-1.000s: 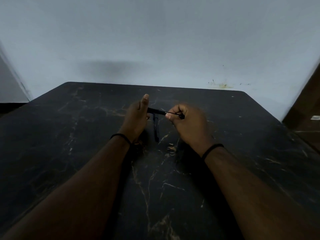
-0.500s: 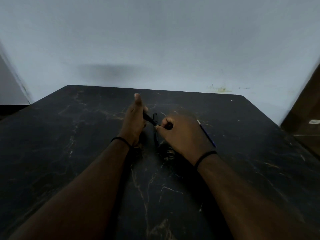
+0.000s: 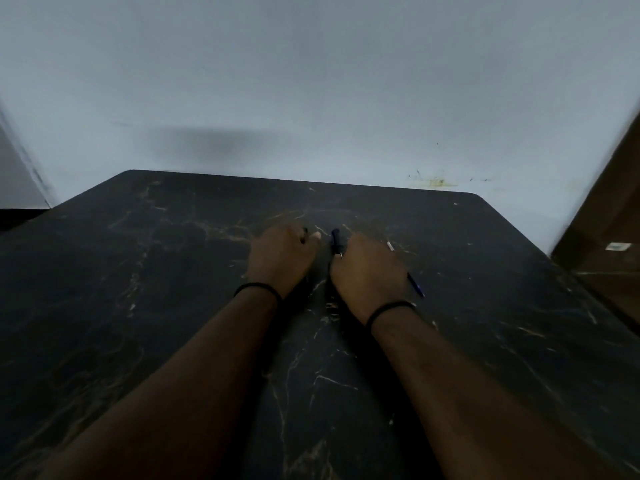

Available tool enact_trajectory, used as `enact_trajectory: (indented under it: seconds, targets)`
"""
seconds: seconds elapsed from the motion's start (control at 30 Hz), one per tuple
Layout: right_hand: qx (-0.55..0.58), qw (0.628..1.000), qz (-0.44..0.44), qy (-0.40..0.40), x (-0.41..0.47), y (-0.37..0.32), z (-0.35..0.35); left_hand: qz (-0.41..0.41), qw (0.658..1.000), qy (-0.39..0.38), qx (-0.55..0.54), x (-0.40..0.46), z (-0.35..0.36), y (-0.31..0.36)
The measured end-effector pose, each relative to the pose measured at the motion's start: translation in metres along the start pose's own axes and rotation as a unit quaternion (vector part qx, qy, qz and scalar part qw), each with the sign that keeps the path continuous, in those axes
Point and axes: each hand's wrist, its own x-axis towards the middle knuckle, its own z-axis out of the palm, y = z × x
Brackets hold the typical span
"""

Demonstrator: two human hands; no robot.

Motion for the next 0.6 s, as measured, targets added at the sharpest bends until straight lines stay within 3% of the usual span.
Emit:
enact_trajectory:
  seconds: [0.3, 0.6]
  targets:
    - [0.004, 1.0, 0.004, 0.017, 0.0047, -0.0027, 0.0082, -0.025, 0.996, -0.032, 0.074, -0.0006, -0.0027, 0.0073]
    - [0.027, 0.999, 0.029, -0.009, 0.0057, -0.0019, 0.0035, -0.044, 0.996, -0.056, 0.061, -0.0042, -0.0077, 0.0113]
